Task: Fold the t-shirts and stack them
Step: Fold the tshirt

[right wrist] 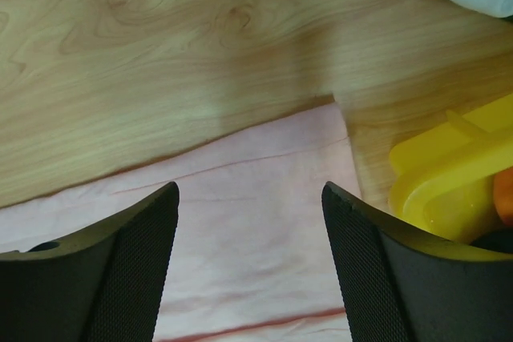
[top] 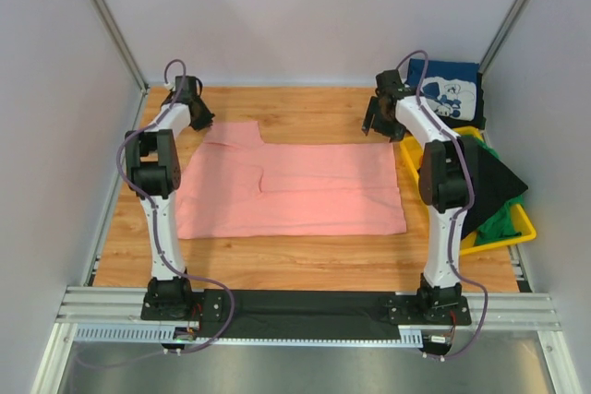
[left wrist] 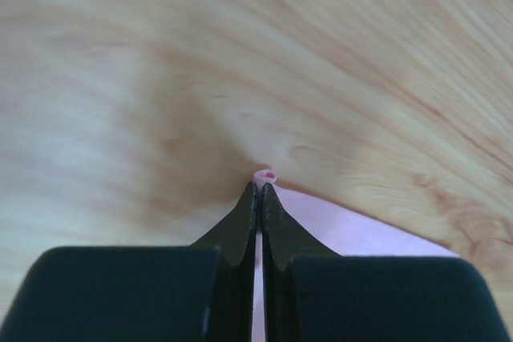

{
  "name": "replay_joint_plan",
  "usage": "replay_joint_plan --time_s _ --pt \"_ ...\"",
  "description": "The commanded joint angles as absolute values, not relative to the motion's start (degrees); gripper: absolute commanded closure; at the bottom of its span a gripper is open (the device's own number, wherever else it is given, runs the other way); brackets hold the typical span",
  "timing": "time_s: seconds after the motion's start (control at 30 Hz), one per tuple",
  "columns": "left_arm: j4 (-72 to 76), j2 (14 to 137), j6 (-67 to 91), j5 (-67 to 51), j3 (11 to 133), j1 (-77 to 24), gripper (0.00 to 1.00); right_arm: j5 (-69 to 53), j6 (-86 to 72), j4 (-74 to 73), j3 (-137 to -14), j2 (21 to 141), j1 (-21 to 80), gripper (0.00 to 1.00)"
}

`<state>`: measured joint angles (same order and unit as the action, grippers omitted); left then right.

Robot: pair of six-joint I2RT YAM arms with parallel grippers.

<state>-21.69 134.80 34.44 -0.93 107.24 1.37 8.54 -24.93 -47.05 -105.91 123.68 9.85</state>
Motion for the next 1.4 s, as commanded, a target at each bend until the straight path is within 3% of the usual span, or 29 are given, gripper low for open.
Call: replay_joint_plan --time_s 0.0,0.4,0.7,1.0,1.17,1.27,1.3,1.37 --pt "-19.6 131.22 38.49 9.39 101.78 3.16 1.0 11.69 -24.35 -51.42 -110.38 126.12 10.02 0.27" --pt "-21.8 132.63 40.25 8.62 103.53 4.13 1.0 12.05 -23.64 -50.89 -113.37 132.97 10.02 0.3" --pt "-21.8 133.07 39.73 7.56 103.97 4.13 1.0 9.75 -25.75 -44.83 -113.37 131.66 10.02 0.32" --pt "-21.8 133.42 39.29 6.86 104.59 4.13 1.0 9.32 -26.46 -43.95 -117.68 136.75 9.84 0.39" --pt "-22.32 133.77 39.2 6.68 105.12 4.13 1.0 9.32 -26.37 -44.03 -116.72 137.72 9.67 0.5" --pt "-22.41 133.94 39.2 6.59 105.38 4.04 1.0 8.88 -26.46 -44.03 -114.97 137.46 9.67 0.61" --pt "-22.41 134.03 39.2 6.5 105.47 4.13 1.0 8.79 -26.46 -43.95 -114.44 137.37 9.75 0.73" --pt "-22.41 134.03 38.94 6.24 105.64 4.04 1.0 8.79 -26.46 -43.77 -113.12 136.94 9.76 0.85"
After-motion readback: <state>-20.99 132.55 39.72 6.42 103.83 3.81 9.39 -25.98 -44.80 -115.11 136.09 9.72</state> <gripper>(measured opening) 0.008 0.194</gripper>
